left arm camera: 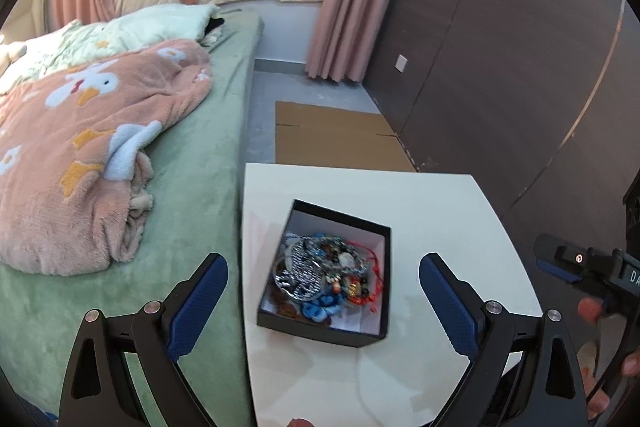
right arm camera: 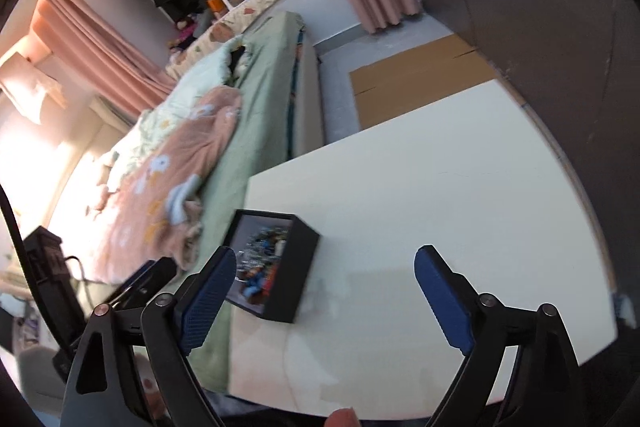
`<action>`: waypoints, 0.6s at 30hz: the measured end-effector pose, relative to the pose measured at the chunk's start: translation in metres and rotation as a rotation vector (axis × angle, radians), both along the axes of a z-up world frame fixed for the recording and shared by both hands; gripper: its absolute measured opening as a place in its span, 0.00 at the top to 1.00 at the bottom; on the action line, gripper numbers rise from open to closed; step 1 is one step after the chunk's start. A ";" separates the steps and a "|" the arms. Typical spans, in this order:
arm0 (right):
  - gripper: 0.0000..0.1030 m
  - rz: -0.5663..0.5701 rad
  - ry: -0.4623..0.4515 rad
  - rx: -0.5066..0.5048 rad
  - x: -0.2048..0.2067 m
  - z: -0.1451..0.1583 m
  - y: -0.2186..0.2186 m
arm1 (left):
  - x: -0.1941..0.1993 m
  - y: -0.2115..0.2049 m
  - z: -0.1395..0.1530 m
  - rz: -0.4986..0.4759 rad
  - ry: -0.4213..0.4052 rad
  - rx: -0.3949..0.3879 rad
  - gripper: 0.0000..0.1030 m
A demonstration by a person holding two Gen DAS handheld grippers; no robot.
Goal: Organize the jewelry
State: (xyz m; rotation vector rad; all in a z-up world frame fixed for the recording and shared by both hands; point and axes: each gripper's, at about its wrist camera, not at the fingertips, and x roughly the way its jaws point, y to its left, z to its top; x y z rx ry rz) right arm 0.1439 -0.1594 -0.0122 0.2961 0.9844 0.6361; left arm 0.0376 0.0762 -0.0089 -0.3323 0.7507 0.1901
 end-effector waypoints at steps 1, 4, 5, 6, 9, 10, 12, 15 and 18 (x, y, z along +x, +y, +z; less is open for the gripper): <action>0.10 -0.004 -0.009 -0.006 -0.002 0.001 -0.003 | -0.001 -0.003 0.001 -0.006 -0.003 0.005 0.06; 0.04 -0.003 -0.021 -0.015 -0.008 0.002 -0.011 | -0.005 -0.013 0.004 -0.001 -0.025 0.034 0.06; 0.03 -0.003 -0.026 -0.016 -0.011 0.002 -0.015 | -0.008 -0.016 0.005 0.014 -0.033 0.047 0.06; 0.03 -0.007 -0.029 -0.018 -0.013 0.002 -0.018 | -0.009 -0.018 0.006 0.022 -0.039 0.052 0.06; 0.03 -0.024 -0.032 -0.009 -0.021 -0.001 -0.027 | -0.012 -0.024 0.008 0.022 -0.057 0.053 0.06; 0.03 -0.030 -0.036 -0.026 -0.022 -0.003 -0.029 | -0.012 -0.027 0.009 0.021 -0.065 0.061 0.06; 0.03 -0.029 -0.050 -0.070 -0.022 -0.003 -0.028 | -0.014 -0.033 0.010 0.021 -0.075 0.077 0.06; 0.03 -0.016 -0.079 -0.088 -0.022 0.002 -0.026 | -0.014 -0.038 0.010 0.021 -0.082 0.086 0.06; 0.03 0.011 -0.083 -0.083 -0.023 0.002 -0.025 | -0.012 -0.043 0.008 0.013 -0.082 0.090 0.06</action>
